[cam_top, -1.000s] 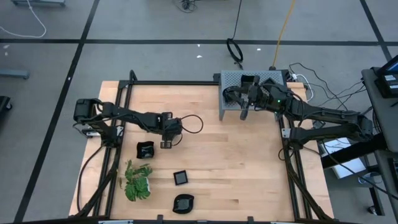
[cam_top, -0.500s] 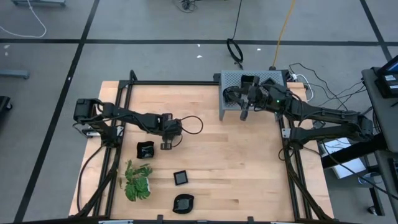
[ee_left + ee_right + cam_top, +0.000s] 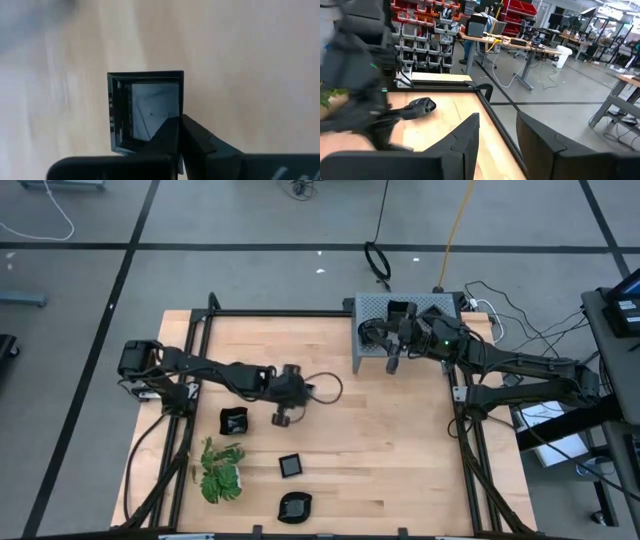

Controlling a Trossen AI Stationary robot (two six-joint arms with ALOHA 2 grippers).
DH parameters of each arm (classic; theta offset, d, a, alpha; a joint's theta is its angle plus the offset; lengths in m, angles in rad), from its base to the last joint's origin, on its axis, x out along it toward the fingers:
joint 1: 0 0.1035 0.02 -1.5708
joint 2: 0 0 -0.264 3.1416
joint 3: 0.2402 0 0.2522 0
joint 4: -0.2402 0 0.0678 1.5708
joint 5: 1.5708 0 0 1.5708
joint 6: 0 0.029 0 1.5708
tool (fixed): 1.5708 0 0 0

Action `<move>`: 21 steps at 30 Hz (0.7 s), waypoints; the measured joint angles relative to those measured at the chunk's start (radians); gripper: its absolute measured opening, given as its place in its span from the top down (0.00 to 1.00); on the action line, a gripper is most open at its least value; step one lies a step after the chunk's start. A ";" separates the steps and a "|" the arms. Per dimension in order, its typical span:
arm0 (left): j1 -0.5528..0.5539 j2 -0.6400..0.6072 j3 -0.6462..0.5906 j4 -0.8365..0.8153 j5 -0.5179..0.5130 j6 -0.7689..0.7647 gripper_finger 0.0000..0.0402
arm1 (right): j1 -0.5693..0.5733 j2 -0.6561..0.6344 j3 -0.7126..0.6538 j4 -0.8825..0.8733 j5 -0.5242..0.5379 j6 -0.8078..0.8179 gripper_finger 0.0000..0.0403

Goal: Pick & Place Mini shaped plates
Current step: Move the square plate to the middle of the table

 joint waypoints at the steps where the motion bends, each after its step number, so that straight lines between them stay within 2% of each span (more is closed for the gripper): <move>1: -0.014 0.000 0.020 0.022 0.012 0.041 0.99 | 0.000 0.000 0.000 0.000 0.000 0.013 0.70; 6: -0.063 0.000 0.048 0.215 0.029 0.168 0.97 | 0.000 0.000 0.000 0.001 0.044 0.102 0.70; 9: -0.081 0.026 0.053 0.399 0.034 0.112 0.98 | 0.000 0.000 0.000 -0.005 0.095 0.133 0.70; 12: -0.103 0.087 0.058 0.494 0.062 0.015 0.99 | 0.008 0.000 0.000 -0.011 0.125 0.125 0.70; 15: -0.131 0.176 0.126 0.492 0.036 -0.011 0.98 | 0.019 0.000 0.000 -0.016 0.155 0.108 0.70; 21: -0.140 0.390 0.388 0.354 -0.021 -0.067 0.99 | 0.026 0.000 0.000 -0.076 0.157 0.096 0.70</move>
